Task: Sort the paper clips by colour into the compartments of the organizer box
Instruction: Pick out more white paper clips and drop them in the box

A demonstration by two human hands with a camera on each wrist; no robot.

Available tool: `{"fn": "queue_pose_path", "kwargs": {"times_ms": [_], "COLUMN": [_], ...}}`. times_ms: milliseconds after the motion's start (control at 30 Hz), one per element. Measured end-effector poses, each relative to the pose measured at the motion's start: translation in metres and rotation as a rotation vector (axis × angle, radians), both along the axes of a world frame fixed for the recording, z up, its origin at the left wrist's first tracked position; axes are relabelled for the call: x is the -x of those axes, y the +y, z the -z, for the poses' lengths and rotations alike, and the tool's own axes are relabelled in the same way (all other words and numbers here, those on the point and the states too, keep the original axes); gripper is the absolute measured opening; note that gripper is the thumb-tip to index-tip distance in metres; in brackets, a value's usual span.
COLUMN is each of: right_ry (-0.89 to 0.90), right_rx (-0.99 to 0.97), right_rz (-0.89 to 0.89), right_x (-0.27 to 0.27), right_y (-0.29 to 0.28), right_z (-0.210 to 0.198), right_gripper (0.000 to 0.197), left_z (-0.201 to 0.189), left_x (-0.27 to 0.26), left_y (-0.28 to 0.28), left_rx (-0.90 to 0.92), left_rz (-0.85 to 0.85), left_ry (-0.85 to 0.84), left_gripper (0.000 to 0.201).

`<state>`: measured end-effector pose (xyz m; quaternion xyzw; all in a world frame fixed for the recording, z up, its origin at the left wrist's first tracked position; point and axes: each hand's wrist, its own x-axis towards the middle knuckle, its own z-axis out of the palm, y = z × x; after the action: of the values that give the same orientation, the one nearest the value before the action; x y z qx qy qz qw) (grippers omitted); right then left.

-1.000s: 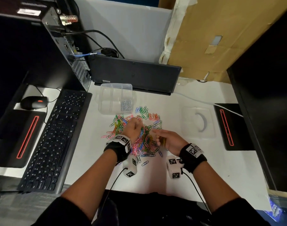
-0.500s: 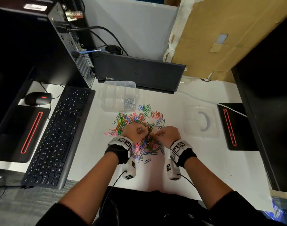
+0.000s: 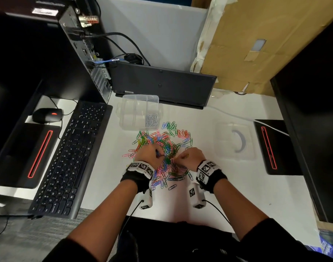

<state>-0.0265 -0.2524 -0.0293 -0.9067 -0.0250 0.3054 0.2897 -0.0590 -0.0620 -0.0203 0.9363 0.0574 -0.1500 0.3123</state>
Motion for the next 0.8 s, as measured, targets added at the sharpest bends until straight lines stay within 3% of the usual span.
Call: {"fn": "queue_pose_path", "kwargs": {"times_ms": [200, 300, 367, 533, 800], "right_ry": [0.144, 0.235, 0.283, 0.407, 0.562], "right_rx": [-0.237, -0.413, -0.499, -0.648, -0.869], "right_rz": [0.215, 0.373, 0.456, 0.599, 0.686], "right_x": [-0.006, -0.007, -0.006, -0.002, -0.002], "right_y": [-0.021, -0.030, -0.034, -0.039, -0.044], "right_z": [-0.005, -0.008, -0.011, -0.013, -0.021], "right_gripper": [0.022, 0.006, 0.003, 0.023, 0.012], "left_z": [-0.004, -0.004, -0.002, 0.002, 0.005], "left_x": [0.001, 0.002, 0.002, -0.002, -0.013], "left_y": [-0.007, -0.016, -0.023, -0.036, -0.048], "left_rx": [0.070, 0.105, 0.066, -0.066, -0.178], "left_rz": [0.111, 0.242, 0.310, 0.396, 0.449], "left_ry": [-0.008, -0.012, -0.031, -0.016, 0.013], "left_gripper": [0.010, 0.014, 0.019, 0.025, 0.014]}}
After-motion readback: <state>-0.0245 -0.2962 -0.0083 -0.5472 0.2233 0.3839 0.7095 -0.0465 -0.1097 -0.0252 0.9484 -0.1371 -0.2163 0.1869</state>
